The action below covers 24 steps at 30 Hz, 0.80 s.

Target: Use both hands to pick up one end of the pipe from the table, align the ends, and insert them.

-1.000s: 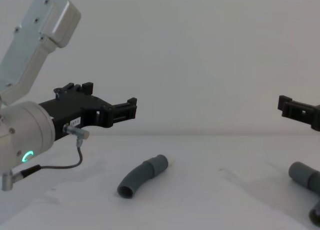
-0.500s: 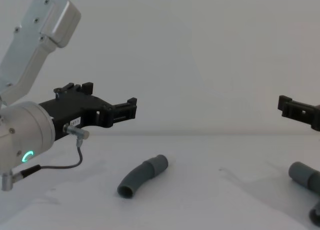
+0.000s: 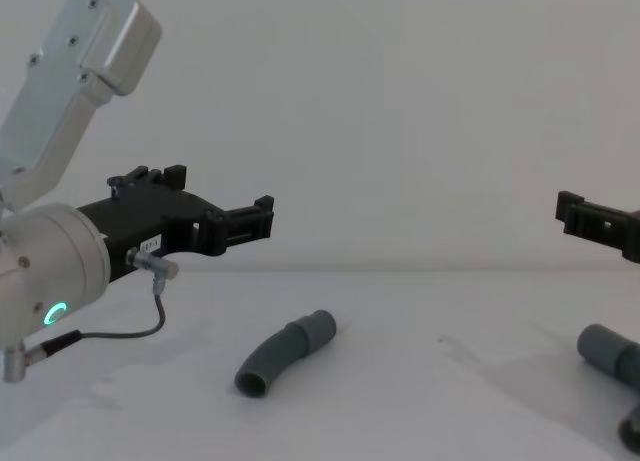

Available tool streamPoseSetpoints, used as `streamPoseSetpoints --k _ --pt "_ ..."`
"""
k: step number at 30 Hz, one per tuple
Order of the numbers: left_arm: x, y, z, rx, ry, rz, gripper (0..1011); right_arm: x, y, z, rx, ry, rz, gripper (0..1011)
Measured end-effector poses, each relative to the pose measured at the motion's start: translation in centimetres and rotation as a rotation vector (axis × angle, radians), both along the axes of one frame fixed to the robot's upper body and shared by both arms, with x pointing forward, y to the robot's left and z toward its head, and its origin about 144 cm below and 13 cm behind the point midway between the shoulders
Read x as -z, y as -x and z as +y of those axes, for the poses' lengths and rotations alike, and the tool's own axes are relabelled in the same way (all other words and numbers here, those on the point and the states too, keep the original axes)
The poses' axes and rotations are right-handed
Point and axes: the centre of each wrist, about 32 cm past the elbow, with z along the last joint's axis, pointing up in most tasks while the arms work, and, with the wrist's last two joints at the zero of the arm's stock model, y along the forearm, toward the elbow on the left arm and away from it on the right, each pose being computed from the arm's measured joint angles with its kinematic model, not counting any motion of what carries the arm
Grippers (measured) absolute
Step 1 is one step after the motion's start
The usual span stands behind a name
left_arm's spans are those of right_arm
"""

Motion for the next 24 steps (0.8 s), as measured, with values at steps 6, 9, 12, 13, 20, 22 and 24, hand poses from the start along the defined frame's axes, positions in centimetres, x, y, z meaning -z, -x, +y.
streamPoseSetpoints --k 6,9,12,13,20,22,24 --pt "0.00 0.00 0.00 0.000 0.000 0.000 1001 0.00 0.00 0.00 0.000 0.000 0.000 1004" --pt "0.00 0.00 0.00 0.000 0.000 0.000 1001 0.00 0.00 0.00 0.000 0.000 0.000 1004" --pt "0.00 0.00 0.00 0.000 0.000 0.000 1001 0.00 0.00 0.00 0.000 0.000 0.000 1004" --pt "0.00 0.00 0.00 0.000 0.000 0.000 1001 0.00 0.00 0.00 0.000 0.000 0.000 1004" --pt "0.00 0.00 0.00 0.000 0.000 0.000 1001 0.00 0.00 0.00 0.000 0.000 0.000 1004" --pt "0.00 0.00 0.00 0.000 0.000 0.000 1001 0.00 0.00 0.00 0.000 0.000 0.000 1004" --pt "0.00 0.00 0.00 0.000 0.000 0.000 1001 0.00 0.00 0.00 0.000 0.000 0.000 1004"
